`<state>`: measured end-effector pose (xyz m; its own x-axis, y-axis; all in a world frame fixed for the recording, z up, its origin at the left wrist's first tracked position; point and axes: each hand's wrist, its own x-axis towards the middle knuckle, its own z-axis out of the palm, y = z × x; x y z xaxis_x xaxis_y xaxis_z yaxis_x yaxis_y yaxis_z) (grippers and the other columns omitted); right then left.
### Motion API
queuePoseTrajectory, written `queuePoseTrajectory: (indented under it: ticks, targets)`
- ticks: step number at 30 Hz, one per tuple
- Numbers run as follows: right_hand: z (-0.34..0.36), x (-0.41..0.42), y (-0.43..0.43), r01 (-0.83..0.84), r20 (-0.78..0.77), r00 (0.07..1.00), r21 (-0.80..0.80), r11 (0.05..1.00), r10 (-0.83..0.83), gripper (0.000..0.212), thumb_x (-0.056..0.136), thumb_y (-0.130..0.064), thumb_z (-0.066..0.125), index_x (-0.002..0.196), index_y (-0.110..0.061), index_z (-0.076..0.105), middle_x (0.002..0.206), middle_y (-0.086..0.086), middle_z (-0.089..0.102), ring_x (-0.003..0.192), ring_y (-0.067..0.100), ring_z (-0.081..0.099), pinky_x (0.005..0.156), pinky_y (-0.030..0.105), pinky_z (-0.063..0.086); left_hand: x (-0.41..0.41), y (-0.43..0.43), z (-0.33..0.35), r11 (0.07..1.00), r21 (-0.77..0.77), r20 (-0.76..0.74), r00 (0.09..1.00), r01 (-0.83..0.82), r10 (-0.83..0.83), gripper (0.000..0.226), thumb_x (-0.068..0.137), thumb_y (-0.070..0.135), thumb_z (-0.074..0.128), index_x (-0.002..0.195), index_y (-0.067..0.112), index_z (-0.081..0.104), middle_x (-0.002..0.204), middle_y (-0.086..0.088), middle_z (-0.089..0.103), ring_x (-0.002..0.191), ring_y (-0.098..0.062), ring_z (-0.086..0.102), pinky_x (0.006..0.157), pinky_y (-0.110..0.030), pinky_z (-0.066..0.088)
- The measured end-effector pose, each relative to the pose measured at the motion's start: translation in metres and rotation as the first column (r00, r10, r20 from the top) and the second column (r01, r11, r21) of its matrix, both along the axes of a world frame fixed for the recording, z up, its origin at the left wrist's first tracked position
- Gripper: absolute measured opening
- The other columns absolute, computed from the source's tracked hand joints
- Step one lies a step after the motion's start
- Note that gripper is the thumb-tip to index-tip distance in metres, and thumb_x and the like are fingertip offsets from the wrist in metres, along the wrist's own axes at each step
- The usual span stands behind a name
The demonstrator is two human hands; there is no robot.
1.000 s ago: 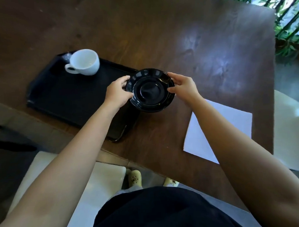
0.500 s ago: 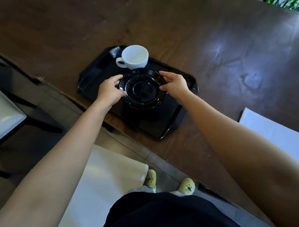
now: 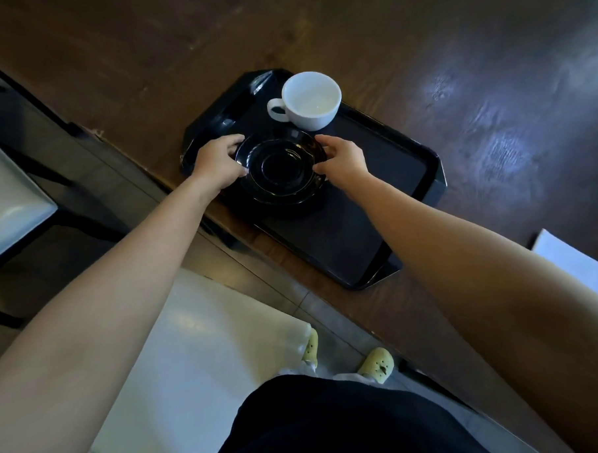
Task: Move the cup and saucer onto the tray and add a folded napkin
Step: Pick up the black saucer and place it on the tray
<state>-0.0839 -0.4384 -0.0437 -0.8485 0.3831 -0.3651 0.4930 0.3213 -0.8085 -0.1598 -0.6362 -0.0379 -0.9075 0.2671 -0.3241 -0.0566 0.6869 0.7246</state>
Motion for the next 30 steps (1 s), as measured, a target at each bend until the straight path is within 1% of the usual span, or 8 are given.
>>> queuePoseTrajectory:
  ticks: [5, 11, 17, 20, 22, 25, 27, 30]
  targets:
    - [-0.009, -0.005, -0.004, -0.017, 0.008, 1.000, 0.054, 0.998, 0.017, 0.065, 0.080, 0.004, 0.064, 0.138, -0.017, 0.044, 0.131, 0.011, 0.056, 0.117, 0.024, 0.056, 0.094, 0.035, 0.052, -0.009, -0.001, -0.009, 1.000, -0.001, 0.008, 1.000, 0.009, -0.009, 0.072, 0.074, -0.008, 0.067, 0.136, 0.017, 0.044, 0.136, -0.011, 0.052, 0.123, -0.025, 0.051, 0.103, -0.040, 0.043]
    - [-0.014, -0.005, -0.005, -0.027, 0.014, 1.000, 0.091, 0.996, 0.026, 0.063, 0.080, 0.004, 0.061, 0.138, -0.016, 0.045, 0.127, 0.011, 0.059, 0.113, 0.024, 0.059, 0.095, 0.040, 0.052, -0.009, -0.001, -0.016, 0.999, -0.027, -0.026, 0.999, 0.025, -0.025, 0.071, 0.075, -0.007, 0.067, 0.137, 0.017, 0.043, 0.139, -0.012, 0.048, 0.126, -0.023, 0.047, 0.102, -0.031, 0.041]
    - [-0.013, -0.005, -0.005, -0.076, 0.028, 0.997, 0.114, 0.991, 0.074, 0.062, 0.081, 0.002, 0.060, 0.137, -0.017, 0.044, 0.122, 0.011, 0.060, 0.106, 0.026, 0.061, 0.089, 0.037, 0.054, -0.008, -0.003, -0.019, 0.994, -0.091, -0.071, 0.995, 0.064, -0.071, 0.070, 0.076, 0.000, 0.069, 0.138, 0.017, 0.041, 0.138, -0.012, 0.049, 0.126, -0.025, 0.047, 0.101, -0.031, 0.039]
    - [-0.010, -0.005, -0.006, -0.099, 0.037, 0.995, 0.124, 0.987, 0.095, 0.061, 0.081, 0.001, 0.058, 0.138, -0.015, 0.043, 0.121, 0.011, 0.059, 0.106, 0.027, 0.061, 0.090, 0.040, 0.054, -0.007, -0.003, -0.017, 0.988, -0.126, -0.106, 0.989, 0.090, -0.103, 0.066, 0.078, 0.004, 0.068, 0.138, 0.015, 0.041, 0.137, -0.012, 0.049, 0.123, -0.025, 0.050, 0.096, -0.029, 0.040]
    - [-0.009, -0.005, -0.006, -0.123, 0.046, 0.992, 0.138, 0.983, 0.117, 0.061, 0.083, -0.002, 0.058, 0.140, -0.015, 0.042, 0.122, 0.012, 0.058, 0.108, 0.027, 0.060, 0.090, 0.037, 0.053, -0.007, -0.003, -0.014, 0.985, -0.143, -0.132, 0.984, 0.100, -0.119, 0.061, 0.081, 0.009, 0.065, 0.137, 0.014, 0.041, 0.136, -0.011, 0.050, 0.118, -0.026, 0.053, 0.091, -0.027, 0.041]
    - [-0.007, -0.004, -0.004, -0.159, 0.063, 0.987, 0.167, 0.973, 0.151, 0.062, 0.084, -0.006, 0.059, 0.141, -0.016, 0.039, 0.126, 0.011, 0.058, 0.112, 0.024, 0.056, 0.084, 0.026, 0.046, -0.008, -0.003, -0.007, 0.971, -0.204, -0.176, 0.972, 0.121, -0.158, 0.054, 0.086, 0.015, 0.060, 0.137, 0.013, 0.041, 0.137, -0.012, 0.049, 0.123, -0.028, 0.048, 0.096, -0.033, 0.040]
    - [-0.005, -0.003, 0.000, -0.182, 0.082, 0.982, 0.181, 0.967, 0.169, 0.063, 0.085, -0.008, 0.061, 0.142, -0.018, 0.037, 0.128, 0.010, 0.056, 0.115, 0.024, 0.054, 0.083, 0.025, 0.042, -0.008, -0.001, 0.000, 0.958, -0.248, -0.202, 0.960, 0.141, -0.194, 0.052, 0.088, 0.018, 0.057, 0.137, 0.014, 0.042, 0.139, -0.012, 0.046, 0.129, -0.030, 0.041, 0.101, -0.039, 0.038]
    - [-0.002, 0.004, 0.010, -0.196, 0.119, 0.977, 0.210, 0.958, 0.174, 0.063, 0.085, -0.011, 0.062, 0.142, -0.020, 0.037, 0.132, 0.009, 0.052, 0.118, 0.024, 0.051, 0.085, 0.026, 0.041, -0.006, 0.006, 0.010, 0.925, -0.305, -0.173, 0.942, 0.225, -0.286, 0.050, 0.089, 0.023, 0.056, 0.137, 0.016, 0.042, 0.142, -0.012, 0.043, 0.131, -0.031, 0.038, 0.104, -0.042, 0.037]
